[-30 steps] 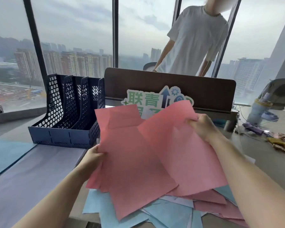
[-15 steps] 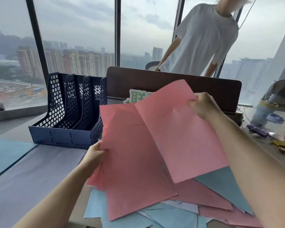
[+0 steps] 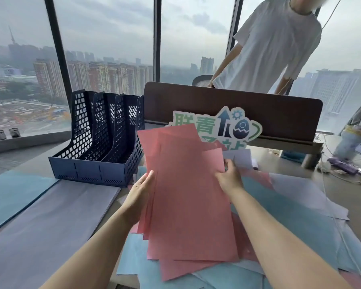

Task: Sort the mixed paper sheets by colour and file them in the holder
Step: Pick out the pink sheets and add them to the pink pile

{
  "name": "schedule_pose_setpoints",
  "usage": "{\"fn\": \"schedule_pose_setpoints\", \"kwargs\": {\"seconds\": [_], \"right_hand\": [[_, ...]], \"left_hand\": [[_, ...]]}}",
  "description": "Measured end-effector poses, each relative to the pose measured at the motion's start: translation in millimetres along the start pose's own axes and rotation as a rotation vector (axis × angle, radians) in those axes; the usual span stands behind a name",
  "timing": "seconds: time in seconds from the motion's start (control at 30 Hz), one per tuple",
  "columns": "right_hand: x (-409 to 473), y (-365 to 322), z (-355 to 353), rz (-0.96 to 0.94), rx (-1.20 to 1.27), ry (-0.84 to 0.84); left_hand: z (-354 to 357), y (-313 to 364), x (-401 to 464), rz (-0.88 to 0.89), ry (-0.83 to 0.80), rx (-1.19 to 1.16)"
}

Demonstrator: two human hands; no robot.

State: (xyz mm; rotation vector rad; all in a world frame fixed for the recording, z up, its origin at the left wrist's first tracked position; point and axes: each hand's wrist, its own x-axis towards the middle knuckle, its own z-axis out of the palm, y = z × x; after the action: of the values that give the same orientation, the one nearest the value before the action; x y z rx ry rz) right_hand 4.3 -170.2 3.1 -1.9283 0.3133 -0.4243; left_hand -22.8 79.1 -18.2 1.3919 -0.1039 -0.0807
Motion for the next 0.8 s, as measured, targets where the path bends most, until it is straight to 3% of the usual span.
{"fn": "schedule_pose_setpoints", "kwargs": {"seconds": [0.1, 0.27, 0.37, 0.47, 0.63, 0.8], "right_hand": [[-3.1, -7.2, 4.9, -0.048, 0.092, 0.009], [-14.1, -45.5, -9.5, -0.135, 0.224, 0.068], [-14.3, -73.8, -30.5, -0.17, 0.418, -0.056], [-20.6, -73.2, -39.1, -0.272, 0.341, -0.11], [-41.4, -18.5, -30.5, -0.25, 0.26, -0.044], [-58.0, -14.0, -18.0, -0.14, 0.347, -0.144]], "left_hand": [[6.2, 0.6, -0.6, 0.021, -0.042, 0.02], [17.7, 21.4, 0.1, 0.165, 0.184, -0.001], [26.9, 52.6, 2.3, 0.345, 0.203, -0.053], [25.7, 62.2, 3.1, 0.464, 0.153, -0.023], [19.1, 21.0, -1.8, 0.173, 0.122, 0.051], [19.2, 8.8, -3.6, 0.158, 0.175, -0.01]]}}
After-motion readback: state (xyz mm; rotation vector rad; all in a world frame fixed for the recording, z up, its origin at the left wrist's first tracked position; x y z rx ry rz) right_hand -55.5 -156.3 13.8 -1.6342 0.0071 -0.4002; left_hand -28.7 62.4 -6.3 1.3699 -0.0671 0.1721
